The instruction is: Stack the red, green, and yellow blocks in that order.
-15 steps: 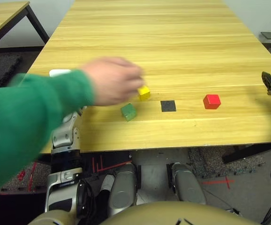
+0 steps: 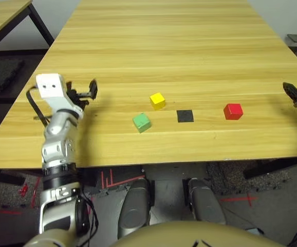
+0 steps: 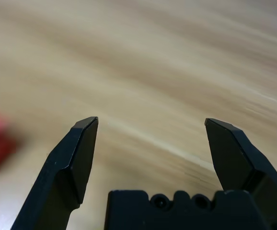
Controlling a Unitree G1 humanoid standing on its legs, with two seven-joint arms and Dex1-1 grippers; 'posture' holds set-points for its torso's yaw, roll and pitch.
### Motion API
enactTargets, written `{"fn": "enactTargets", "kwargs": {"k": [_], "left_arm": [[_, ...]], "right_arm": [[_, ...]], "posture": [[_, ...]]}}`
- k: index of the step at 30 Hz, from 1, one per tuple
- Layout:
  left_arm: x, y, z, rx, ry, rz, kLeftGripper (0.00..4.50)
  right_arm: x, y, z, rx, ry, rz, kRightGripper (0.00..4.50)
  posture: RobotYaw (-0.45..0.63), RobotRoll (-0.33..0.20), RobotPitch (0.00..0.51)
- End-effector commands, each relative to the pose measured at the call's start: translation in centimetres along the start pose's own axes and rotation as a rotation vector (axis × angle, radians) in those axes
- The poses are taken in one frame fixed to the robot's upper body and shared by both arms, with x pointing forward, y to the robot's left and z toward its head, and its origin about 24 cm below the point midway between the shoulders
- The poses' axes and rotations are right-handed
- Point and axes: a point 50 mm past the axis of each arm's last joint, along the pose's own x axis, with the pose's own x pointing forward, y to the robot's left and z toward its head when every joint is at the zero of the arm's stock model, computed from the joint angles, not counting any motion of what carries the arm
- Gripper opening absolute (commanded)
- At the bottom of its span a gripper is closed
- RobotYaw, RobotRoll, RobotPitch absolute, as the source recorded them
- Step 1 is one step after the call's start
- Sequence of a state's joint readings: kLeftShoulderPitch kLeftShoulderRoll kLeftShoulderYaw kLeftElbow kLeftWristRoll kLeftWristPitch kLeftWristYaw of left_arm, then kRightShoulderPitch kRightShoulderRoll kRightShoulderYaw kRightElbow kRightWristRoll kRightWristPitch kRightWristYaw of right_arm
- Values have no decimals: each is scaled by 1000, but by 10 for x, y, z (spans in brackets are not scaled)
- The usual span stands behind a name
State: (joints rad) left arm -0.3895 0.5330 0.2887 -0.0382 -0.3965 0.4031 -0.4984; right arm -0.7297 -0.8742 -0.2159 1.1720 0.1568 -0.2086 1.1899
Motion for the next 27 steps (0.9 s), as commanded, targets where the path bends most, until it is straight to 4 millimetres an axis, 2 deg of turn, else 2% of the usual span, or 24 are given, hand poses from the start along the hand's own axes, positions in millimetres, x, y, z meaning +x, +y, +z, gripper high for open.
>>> {"fn": "enactTargets", "kwargs": {"k": [1, 6, 12, 19, 27], "left_arm": [[3, -20, 7, 21, 64, -226, 4467], [10, -45, 16, 77, 138, -463, 4467], [3, -66, -1, 110, 350, -696, 4467], [2, -82, -6, 124, 397, -788, 4467], [-1, -87, -6, 123, 404, -785, 4467]], "right_arm": [[3, 14, 2, -80, 128, 271, 4500], [17, 26, 16, -211, 244, 514, 4500], [47, 38, 35, -332, 295, 636, 4500], [72, 50, 48, -384, 311, 709, 4500], [82, 62, 38, -426, 423, 790, 4500]], "posture": [[65, -123, 76], [86, -134, 75], [139, -150, 84], [188, -157, 98], [239, -159, 111]]}}
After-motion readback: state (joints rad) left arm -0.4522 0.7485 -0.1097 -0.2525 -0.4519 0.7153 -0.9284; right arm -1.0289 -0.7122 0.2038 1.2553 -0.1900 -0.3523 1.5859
